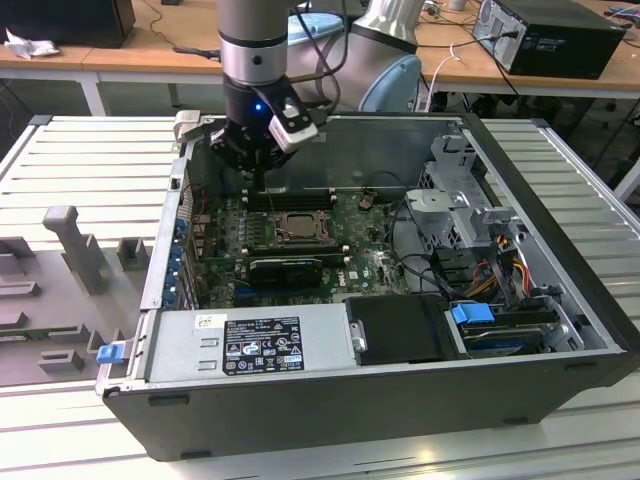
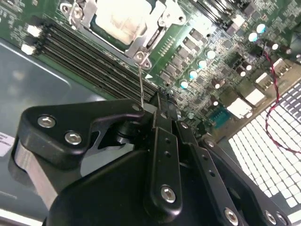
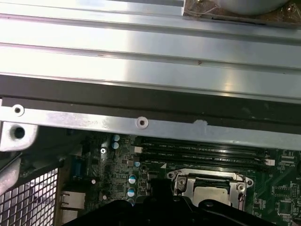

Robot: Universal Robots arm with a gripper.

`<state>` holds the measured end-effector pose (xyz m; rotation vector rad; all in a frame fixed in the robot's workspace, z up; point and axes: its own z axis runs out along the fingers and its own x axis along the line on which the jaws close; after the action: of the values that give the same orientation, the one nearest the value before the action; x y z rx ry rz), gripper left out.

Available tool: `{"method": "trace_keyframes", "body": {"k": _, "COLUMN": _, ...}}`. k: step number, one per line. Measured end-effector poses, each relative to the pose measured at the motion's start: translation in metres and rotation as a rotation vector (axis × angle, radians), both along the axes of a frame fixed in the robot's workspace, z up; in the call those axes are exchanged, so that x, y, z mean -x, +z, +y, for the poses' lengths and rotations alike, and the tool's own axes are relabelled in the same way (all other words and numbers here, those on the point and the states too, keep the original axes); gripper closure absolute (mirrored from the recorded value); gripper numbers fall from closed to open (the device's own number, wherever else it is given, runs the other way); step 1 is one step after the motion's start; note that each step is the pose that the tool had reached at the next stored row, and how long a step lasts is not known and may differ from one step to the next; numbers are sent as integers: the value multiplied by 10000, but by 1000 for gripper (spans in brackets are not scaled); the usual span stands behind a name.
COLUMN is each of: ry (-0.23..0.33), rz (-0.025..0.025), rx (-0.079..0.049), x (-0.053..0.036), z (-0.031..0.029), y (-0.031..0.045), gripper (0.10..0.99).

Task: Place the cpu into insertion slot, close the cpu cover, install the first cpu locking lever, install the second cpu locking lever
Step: 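Install the first cpu locking lever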

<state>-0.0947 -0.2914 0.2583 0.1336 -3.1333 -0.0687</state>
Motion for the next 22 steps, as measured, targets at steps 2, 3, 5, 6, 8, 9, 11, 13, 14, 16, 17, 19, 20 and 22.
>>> {"method": "trace_keyframes", "body": {"k": 2, "ry": -1, "rz": -2, "rx": -2, "x": -22, "z": 0, "y": -1, "gripper": 980}}
{"method": "trace_keyframes", "body": {"k": 3, "ry": -1, "rz": -2, "rx": -1, "x": -38, "z": 0, "y": -1, "gripper": 980}}
{"method": "trace_keyframes", "body": {"k": 5, "ry": -1, "rz": 0, "rx": -1, "x": -84, "z": 0, "y": -2, "gripper": 980}}
{"method": "trace_keyframes", "body": {"k": 6, "ry": -2, "rz": 0, "rx": 0, "x": -110, "z": 0, "y": -2, "gripper": 980}}
{"method": "trace_keyframes", "body": {"k": 8, "ry": -3, "rz": 16, "rx": 1, "x": -268, "z": -1, "y": -12, "gripper": 980}}
{"method": "trace_keyframes", "body": {"k": 9, "ry": 0, "rz": 19, "rx": -3, "x": -317, "z": 0, "y": -19, "gripper": 980}}
{"method": "trace_keyframes", "body": {"k": 11, "ry": 0, "rz": 20, "rx": -139, "x": -384, "z": -1, "y": -27, "gripper": 980}}
{"method": "trace_keyframes", "body": {"k": 13, "ry": -1, "rz": 20, "rx": -395, "x": -408, "z": -1, "y": -29, "gripper": 980}}
{"method": "trace_keyframes", "body": {"k": 14, "ry": -1, "rz": 20, "rx": -500, "x": -408, "z": -2, "y": -31, "gripper": 980}}
{"method": "trace_keyframes", "body": {"k": 16, "ry": 43, "rz": 18, "rx": -569, "x": -411, "z": -4, "y": -75, "gripper": 980}}
{"method": "trace_keyframes", "body": {"k": 17, "ry": 111, "rz": 20, "rx": -567, "x": -416, "z": -4, "y": -91, "gripper": 980}}
{"method": "trace_keyframes", "body": {"k": 19, "ry": 338, "rz": 27, "rx": -545, "x": -426, "z": -4, "y": -115, "gripper": 980}}
{"method": "trace_keyframes", "body": {"k": 20, "ry": 431, "rz": 29, "rx": -539, "x": -433, "z": -4, "y": -127, "gripper": 980}}
{"method": "trace_keyframes", "body": {"k": 22, "ry": 483, "rz": 32, "rx": -538, "x": -477, "z": -3, "y": -146, "gripper": 980}}
